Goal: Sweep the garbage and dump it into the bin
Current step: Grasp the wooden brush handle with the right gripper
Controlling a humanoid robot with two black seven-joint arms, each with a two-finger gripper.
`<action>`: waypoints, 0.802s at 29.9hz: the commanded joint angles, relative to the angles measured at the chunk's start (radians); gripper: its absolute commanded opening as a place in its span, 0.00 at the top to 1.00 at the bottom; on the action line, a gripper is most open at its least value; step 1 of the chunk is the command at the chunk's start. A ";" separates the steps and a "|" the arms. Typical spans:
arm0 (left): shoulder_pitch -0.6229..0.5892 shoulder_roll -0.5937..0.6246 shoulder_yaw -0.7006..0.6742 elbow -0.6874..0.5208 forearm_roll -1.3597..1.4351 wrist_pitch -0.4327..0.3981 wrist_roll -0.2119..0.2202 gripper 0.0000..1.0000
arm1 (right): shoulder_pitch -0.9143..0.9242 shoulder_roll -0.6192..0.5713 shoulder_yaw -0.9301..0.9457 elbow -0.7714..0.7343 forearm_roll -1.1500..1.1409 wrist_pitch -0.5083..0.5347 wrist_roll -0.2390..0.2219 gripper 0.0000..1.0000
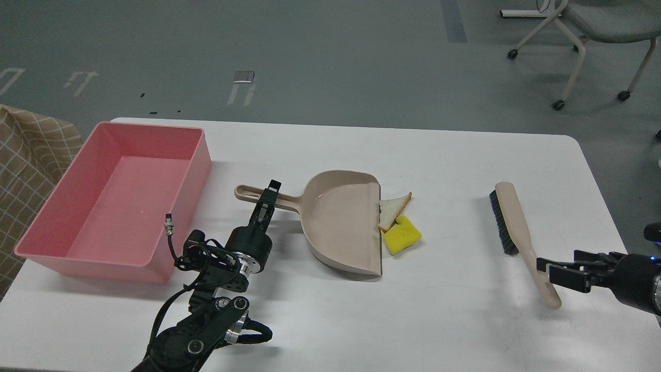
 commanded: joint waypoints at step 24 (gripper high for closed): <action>-0.014 0.000 -0.001 -0.005 -0.006 0.000 -0.001 0.80 | 0.078 0.073 -0.043 0.021 -0.010 0.000 -0.043 0.05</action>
